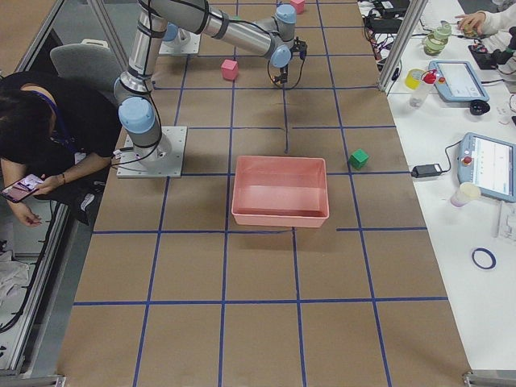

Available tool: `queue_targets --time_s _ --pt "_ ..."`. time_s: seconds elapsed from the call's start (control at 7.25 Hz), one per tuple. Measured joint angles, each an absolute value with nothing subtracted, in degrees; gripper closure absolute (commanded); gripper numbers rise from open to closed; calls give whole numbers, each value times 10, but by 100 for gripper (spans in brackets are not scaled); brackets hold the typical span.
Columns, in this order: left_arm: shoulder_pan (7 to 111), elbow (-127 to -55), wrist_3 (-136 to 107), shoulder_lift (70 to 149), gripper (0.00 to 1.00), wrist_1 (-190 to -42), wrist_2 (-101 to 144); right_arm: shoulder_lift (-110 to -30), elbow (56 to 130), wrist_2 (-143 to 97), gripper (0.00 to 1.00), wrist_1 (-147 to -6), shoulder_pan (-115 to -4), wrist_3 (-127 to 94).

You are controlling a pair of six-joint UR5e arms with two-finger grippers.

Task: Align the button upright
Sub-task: 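Lift the button out of the bin and carry it to the table center, then lower the button onto the table and open the right gripper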

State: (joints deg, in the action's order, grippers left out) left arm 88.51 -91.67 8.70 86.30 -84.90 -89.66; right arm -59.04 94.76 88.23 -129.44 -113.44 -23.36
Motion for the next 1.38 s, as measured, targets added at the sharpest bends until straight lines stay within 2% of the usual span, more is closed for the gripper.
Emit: queue_targets --time_s 0.14,0.28,0.41,0.55,0.69,1.1,1.24,1.38 --pt "885 -917 87 863 0 -849 -897 -590 957 884 100 -1299 -1136 -234" --pt "885 -917 87 863 0 -849 -897 -590 962 885 85 -1306 -1136 -234" --pt "885 -917 87 862 0 -849 -897 -590 964 886 58 -1310 -1136 -234" --pt "885 -917 87 862 0 -849 -897 -590 965 886 34 -1311 -1136 -234" --pt "885 -917 87 862 0 -849 -897 -590 965 886 19 -1312 -1136 -234" --pt "885 -917 87 862 0 -849 -897 -616 963 884 5 -1306 -1134 -225" --pt "885 -917 87 862 0 -849 -897 -638 959 883 5 -1300 -1126 -210" --pt "885 -917 87 862 0 -849 -897 -665 957 883 0 -1277 -1108 -184"
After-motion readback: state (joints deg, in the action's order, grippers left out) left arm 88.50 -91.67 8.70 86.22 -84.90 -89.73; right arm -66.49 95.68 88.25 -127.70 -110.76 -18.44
